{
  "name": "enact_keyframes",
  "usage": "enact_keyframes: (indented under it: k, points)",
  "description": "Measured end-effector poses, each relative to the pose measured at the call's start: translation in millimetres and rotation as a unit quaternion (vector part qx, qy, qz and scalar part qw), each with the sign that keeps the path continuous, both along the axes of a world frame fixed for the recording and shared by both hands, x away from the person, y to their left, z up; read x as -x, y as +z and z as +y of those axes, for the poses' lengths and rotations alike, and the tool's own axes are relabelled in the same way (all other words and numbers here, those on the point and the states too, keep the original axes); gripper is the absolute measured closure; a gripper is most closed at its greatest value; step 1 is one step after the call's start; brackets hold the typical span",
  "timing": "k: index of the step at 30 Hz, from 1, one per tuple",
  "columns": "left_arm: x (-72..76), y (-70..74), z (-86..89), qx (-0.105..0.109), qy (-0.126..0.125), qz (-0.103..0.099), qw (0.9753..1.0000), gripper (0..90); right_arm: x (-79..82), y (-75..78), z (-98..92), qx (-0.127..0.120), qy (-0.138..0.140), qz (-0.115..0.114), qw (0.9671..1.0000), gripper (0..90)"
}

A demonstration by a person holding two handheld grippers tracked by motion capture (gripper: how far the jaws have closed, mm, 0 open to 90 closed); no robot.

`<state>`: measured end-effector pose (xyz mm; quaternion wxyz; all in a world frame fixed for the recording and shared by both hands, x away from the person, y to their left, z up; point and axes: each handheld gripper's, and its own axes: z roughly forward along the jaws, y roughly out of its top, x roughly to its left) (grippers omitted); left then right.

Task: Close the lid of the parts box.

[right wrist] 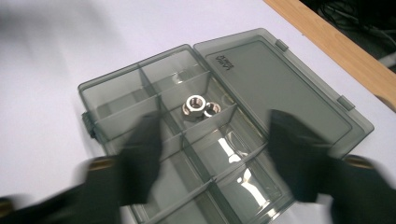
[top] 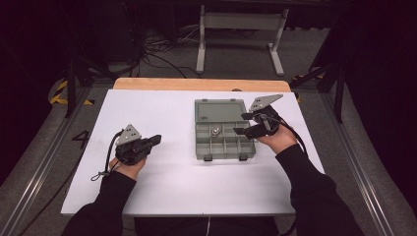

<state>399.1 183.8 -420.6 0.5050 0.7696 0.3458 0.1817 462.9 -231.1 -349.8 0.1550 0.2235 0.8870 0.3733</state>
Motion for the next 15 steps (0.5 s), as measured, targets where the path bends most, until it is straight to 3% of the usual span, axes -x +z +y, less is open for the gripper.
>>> enact_keyframes:
  k: [4, 6, 11, 15]
  points:
    - [-4.0, 3.9, -1.2, -0.004, 0.004, -0.002, 1.0, 90.0, 4.7, -0.5, -3.5, -0.004, 0.006, -0.02, 0.9998, 80.8]
    - [-6.5, 5.5, -1.3, -0.006, 0.007, 0.001, 1.0, 90.0, 6.3, -0.6, -4.2, -0.003, 0.002, -0.03, 0.9996, 88.4]
    - [-19.4, 7.7, -4.9, -0.007, 0.023, 0.012, 0.9996, 90.0, 2.6, -2.9, -9.0, -0.014, -0.011, -0.031, 0.9994, 90.0]
    - [-30.7, 8.1, -11.4, -0.005, 0.046, 0.022, 0.9987, 90.0, -3.5, -6.7, -12.5, -0.018, -0.041, -0.026, 0.9987, 90.0]
